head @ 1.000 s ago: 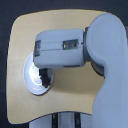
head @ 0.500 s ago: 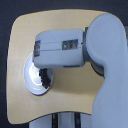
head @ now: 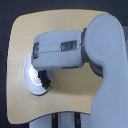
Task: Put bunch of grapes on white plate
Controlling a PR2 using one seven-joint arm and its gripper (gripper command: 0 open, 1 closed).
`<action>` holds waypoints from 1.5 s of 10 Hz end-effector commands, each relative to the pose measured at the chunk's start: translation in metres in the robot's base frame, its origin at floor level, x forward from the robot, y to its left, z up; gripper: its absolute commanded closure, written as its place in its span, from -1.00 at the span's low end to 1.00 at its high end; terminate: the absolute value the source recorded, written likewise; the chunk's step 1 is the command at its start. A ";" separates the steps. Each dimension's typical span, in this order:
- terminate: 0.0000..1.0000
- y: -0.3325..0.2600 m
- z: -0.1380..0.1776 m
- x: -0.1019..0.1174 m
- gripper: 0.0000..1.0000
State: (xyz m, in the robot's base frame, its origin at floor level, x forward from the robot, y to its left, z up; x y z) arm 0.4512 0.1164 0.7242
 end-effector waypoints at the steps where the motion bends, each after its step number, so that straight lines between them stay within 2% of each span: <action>1: -1.00 0.000 0.012 0.000 -1.00; 5: -1.00 -0.002 0.031 -0.001 -1.00; 8: -1.00 -0.002 0.078 0.007 -1.00; 11: -1.00 0.001 0.117 0.024 -1.00; 15: -1.00 0.000 0.167 0.067 -1.00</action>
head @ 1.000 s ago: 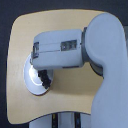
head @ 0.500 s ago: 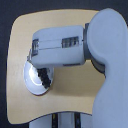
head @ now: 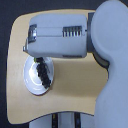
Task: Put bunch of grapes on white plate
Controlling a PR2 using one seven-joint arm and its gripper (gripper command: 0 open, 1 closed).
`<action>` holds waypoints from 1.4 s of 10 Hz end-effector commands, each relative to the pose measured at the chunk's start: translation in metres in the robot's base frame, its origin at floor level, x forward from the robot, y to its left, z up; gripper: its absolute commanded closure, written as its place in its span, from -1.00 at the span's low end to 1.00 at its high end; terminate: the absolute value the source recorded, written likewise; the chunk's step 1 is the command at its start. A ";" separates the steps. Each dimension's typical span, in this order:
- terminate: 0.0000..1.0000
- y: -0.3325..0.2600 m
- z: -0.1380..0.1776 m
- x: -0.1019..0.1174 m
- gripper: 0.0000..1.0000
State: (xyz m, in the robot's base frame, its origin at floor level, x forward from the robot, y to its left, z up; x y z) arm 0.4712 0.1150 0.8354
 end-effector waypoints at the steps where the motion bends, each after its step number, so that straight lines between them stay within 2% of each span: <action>1: -1.00 -0.001 0.062 0.056 -1.00; 4: -1.00 -0.023 0.065 0.063 -1.00; 8: -1.00 -0.122 0.079 0.082 -1.00; 9: -1.00 -0.161 0.083 0.081 -1.00; 14: -1.00 -0.270 0.102 0.071 -1.00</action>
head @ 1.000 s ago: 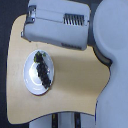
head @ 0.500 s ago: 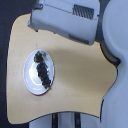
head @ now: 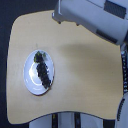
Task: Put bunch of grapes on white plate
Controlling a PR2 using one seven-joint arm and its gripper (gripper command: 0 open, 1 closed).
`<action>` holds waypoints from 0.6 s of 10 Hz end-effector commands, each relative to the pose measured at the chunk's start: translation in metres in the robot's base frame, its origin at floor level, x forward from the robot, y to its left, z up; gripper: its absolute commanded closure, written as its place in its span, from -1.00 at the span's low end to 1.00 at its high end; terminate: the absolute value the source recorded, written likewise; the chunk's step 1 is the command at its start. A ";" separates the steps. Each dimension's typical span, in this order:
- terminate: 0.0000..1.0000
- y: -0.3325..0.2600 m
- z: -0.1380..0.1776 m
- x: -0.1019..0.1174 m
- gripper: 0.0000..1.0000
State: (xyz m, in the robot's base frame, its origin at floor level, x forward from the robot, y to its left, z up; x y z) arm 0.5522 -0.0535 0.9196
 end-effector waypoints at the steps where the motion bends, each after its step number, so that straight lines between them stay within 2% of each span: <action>1: -1.00 -0.125 0.020 -0.016 -1.00; 3: -1.00 -0.163 0.024 -0.030 -1.00; 6: -1.00 -0.197 0.029 -0.039 -1.00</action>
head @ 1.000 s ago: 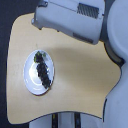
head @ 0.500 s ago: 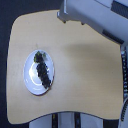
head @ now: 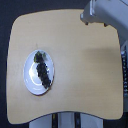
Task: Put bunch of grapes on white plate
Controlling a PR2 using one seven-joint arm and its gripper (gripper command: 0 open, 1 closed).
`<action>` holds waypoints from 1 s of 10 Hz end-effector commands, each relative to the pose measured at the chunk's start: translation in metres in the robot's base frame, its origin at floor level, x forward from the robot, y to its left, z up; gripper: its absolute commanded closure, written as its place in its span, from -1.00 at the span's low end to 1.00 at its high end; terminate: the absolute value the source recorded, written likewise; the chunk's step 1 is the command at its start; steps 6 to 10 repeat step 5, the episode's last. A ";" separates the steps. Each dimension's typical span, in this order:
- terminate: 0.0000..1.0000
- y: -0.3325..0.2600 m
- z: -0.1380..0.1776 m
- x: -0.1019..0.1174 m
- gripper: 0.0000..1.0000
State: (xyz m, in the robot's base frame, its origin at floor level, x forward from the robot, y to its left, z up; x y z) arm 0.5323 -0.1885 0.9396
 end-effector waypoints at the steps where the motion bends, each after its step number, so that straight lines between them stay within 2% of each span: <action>1: -1.00 -0.072 0.010 -0.025 -1.00; 4: -1.00 -0.093 0.003 -0.043 -1.00; 5: 1.00 -0.094 -0.003 -0.047 -1.00; 10: 1.00 -0.094 -0.003 -0.047 -1.00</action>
